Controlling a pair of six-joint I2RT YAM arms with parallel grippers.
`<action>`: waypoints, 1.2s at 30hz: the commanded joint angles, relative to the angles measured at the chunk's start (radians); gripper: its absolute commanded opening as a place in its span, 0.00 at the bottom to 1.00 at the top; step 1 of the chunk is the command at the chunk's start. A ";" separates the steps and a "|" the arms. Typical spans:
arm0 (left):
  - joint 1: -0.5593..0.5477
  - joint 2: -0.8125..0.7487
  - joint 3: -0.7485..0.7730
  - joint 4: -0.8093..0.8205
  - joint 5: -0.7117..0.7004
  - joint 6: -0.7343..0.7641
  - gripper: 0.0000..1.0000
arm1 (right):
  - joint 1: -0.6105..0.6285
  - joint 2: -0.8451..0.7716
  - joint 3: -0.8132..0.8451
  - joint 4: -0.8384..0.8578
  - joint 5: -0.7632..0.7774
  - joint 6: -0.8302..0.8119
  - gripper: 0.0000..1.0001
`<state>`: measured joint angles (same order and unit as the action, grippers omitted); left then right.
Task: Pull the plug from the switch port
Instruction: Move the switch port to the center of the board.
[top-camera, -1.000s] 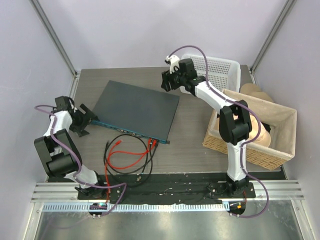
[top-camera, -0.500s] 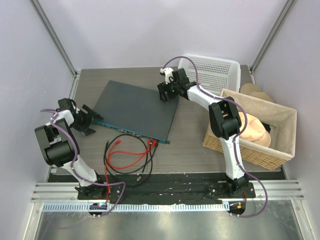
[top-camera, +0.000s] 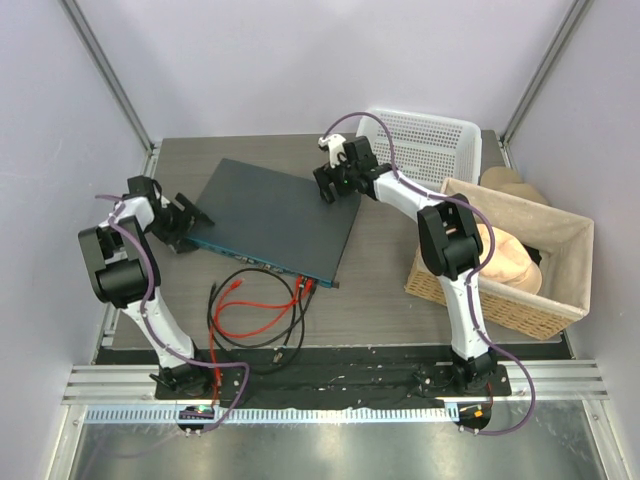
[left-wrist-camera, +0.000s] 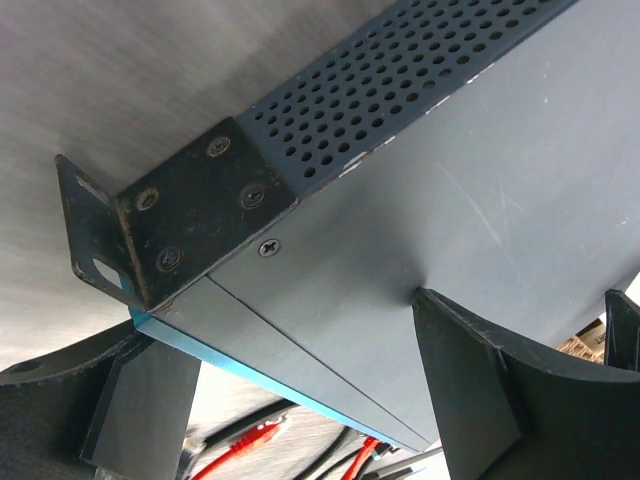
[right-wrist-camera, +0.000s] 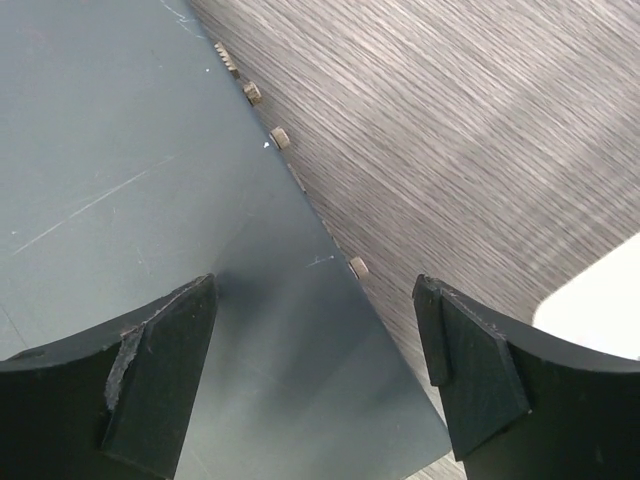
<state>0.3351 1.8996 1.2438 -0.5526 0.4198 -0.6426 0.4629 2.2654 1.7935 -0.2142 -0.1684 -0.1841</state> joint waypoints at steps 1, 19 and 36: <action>-0.100 0.128 0.116 0.082 0.022 0.046 0.85 | 0.000 0.004 -0.072 -0.192 0.008 -0.048 0.88; -0.234 0.500 0.733 0.203 0.068 0.078 0.80 | 0.013 -0.095 -0.161 -0.255 -0.048 -0.078 0.82; -0.225 -0.051 0.390 0.122 0.080 0.273 0.83 | 0.013 -0.150 -0.186 -0.225 -0.016 -0.066 0.86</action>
<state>0.1253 2.0113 1.7321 -0.4713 0.4561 -0.4671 0.4576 2.1334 1.6485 -0.3115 -0.1757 -0.2596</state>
